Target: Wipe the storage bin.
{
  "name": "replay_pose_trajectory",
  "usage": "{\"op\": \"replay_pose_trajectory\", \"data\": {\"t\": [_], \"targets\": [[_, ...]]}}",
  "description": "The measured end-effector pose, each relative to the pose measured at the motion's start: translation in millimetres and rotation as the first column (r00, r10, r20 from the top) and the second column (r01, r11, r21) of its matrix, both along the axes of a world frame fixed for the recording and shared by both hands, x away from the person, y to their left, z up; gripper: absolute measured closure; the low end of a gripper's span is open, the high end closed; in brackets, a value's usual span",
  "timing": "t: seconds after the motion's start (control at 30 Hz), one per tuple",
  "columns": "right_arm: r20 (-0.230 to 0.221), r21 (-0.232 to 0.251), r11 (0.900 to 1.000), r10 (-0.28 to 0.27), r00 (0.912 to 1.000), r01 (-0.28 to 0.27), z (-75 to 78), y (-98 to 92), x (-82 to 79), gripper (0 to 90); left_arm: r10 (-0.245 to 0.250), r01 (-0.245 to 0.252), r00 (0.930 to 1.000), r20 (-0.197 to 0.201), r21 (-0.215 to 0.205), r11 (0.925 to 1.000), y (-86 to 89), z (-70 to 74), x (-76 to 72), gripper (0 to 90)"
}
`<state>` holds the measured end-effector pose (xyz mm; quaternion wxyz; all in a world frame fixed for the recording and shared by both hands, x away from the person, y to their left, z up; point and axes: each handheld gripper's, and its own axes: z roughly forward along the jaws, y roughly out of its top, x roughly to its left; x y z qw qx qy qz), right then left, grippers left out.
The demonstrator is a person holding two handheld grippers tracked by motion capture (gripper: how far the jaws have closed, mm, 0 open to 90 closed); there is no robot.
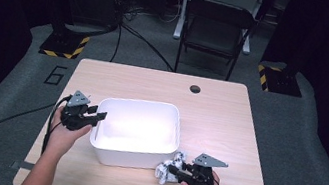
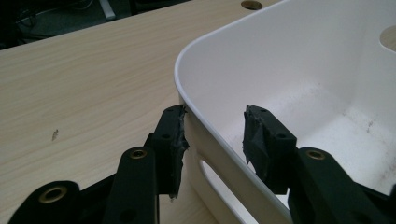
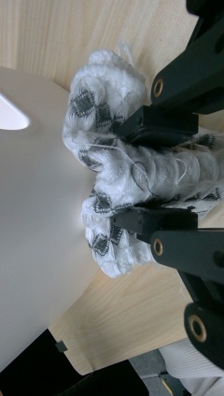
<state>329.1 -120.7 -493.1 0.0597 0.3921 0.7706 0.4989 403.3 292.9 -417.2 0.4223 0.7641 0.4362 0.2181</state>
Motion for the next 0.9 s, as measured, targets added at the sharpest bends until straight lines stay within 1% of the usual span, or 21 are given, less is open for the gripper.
{"op": "replay_pose_trajectory", "data": {"t": [0.07,0.1,0.17,0.2,0.27,0.33,0.37,0.43,0.5,0.57,0.6,0.63,0.7,0.73,0.83,0.9], "targets": [[0.001,-0.001,1.0,0.003,1.0,-0.003,-0.9,0.3,-1.1,62.8,0.0,0.0,0.9999,0.013,0.008,1.0,-0.6,-0.1,0.8,59.9],[0.002,-0.002,1.0,0.003,1.0,-0.003,-1.0,0.4,-1.1,62.8,0.01,-0.01,0.9998,0.018,0.012,0.9999,-1.7,-0.2,0.9,60.4],[-0.003,0.008,1.0,-0.007,1.0,0.007,-0.5,1.1,-1.5,62.8,0.025,-0.027,0.9992,0.03,0.037,0.9989,-4.8,0.3,-0.8,62.1],[0.005,0.006,1.0,-0.007,1.0,0.007,-0.3,1.0,-1.1,62.8,0.029,-0.031,0.9987,0.042,0.041,0.9987,-6.1,0.0,-1.5,62.7],[0.011,0.011,1.0,-0.009,0.9999,0.008,1.2,0.7,-1.4,62.8,0.036,-0.038,0.9984,0.044,0.064,0.9972,-9.1,1.2,-5.4,63.7],[0.022,0.005,1.0,-0.007,0.9997,0.007,4.1,-0.3,-1.9,62.8,0.038,-0.041,0.9982,0.046,0.077,0.9962,-11.1,1.9,-9.0,63.6],[0.023,0.005,1.0,-0.014,0.9996,0.013,5.3,-0.7,-2.5,62.8,0.041,-0.044,0.9983,0.041,0.072,0.9964,-11.7,2.0,-10.7,63.5],[0.043,-0.001,1.0,-0.007,0.999,0.007,7.4,-2.5,-1.9,62.8,0.05,-0.052,0.9982,0.032,0.061,0.9968,-12.0,1.6,-12.9,63.4],[0.043,0.008,1.0,-0.014,0.999,0.013,9.7,-3.6,-2.4,62.8,0.052,-0.054,0.9982,0.028,0.049,0.9974,-11.4,0.9,-15.1,63.1],[0.054,0.017,1.0,-0.009,0.9985,0.008,12.8,-4.1,-3.2,62.8,0.053,-0.054,0.9984,0.02,0.042,0.9977,-10.5,0.5,-17.3,62.6],[0.058,0.02,1.0,-0.011,0.9982,0.01,15.0,-4.0,-3.9,62.7,0.055,-0.056,0.9984,0.015,0.032,0.9979,-10.2,0.3,-19.1,62.4],[0.073,0.024,1.0,-0.009,0.9973,0.007,17.3,-4.4,-4.2,62.7,0.055,-0.056,0.9984,0.014,0.03,0.998,-10.1,0.3,-19.9,62.0],[0.075,0.029,1.0,-0.014,0.9971,0.012,20.5,-4.7,-5.3,62.7,0.053,-0.053,0.9986,0.0,0.026,0.9982,-9.9,0.8,-22.3,61.5],[0.086,0.032,0.999,-0.014,0.9962,0.011,22.5,-5.5,-5.3,62.7,0.055,-0.055,0.9985,-0.006,0.024,0.9982,-10.2,1.0,-23.1,61.2],[0.094,0.044,0.999,-0.015,0.9955,0.011,26.8,-7.9,-5.9,62.7,0.055,-0.055,0.998,-0.03,0.024,0.9982,-11.8,2.1,-26.9,60.0],[0.109,0.047,0.999,-0.021,0.9938,0.016,29.1,-10.3,-6.0,62.8,0.051,-0.05,0.998,-0.038,0.026,0.9984,-12.6,2.7,-28.6,59.0]]}}
